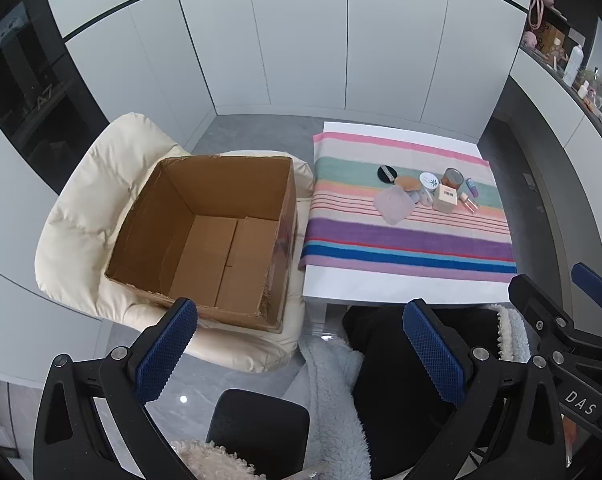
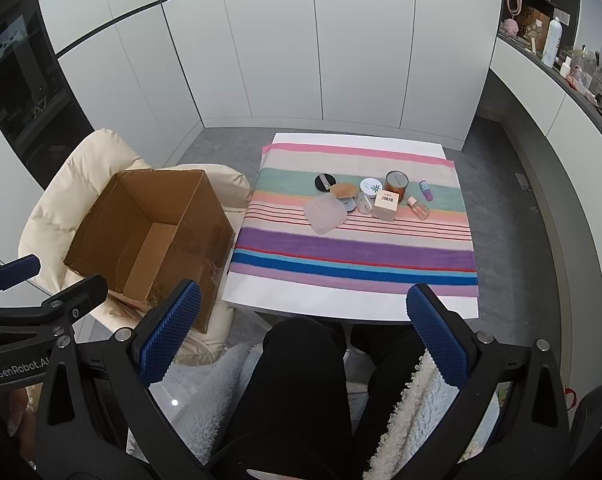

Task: Organize objects
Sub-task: 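Move both tools toward the cosmetics on the striped towel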

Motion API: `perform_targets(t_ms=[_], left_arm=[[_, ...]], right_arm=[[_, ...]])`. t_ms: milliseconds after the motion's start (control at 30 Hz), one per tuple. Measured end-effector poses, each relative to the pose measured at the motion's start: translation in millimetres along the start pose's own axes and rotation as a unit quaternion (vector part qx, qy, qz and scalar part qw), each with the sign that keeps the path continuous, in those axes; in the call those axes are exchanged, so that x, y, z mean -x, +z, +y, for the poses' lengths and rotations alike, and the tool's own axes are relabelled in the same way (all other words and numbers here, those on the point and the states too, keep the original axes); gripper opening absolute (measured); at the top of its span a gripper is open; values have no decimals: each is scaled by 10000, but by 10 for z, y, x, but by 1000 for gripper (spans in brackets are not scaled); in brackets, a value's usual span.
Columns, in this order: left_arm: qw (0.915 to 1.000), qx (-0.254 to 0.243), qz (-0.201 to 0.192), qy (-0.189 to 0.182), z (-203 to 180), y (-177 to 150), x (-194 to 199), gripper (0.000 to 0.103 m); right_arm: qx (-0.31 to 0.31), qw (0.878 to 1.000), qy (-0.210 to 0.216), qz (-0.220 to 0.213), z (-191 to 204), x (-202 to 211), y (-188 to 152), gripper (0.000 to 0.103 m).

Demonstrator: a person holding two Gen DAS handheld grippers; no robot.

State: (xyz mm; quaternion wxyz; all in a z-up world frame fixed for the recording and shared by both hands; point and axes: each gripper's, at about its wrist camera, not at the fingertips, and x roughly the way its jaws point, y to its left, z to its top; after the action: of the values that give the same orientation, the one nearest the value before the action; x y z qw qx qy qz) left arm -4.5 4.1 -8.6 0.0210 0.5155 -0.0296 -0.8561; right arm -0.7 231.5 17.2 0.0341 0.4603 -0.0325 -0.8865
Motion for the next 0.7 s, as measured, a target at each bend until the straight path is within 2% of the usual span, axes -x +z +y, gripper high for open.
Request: perform_targets(t_ms=[700], left_arm=[[9999, -30, 94, -81, -151, -3, -73, 103]], right_arm=[[-141, 9999, -70, 43, -142, -35, 4, 103]])
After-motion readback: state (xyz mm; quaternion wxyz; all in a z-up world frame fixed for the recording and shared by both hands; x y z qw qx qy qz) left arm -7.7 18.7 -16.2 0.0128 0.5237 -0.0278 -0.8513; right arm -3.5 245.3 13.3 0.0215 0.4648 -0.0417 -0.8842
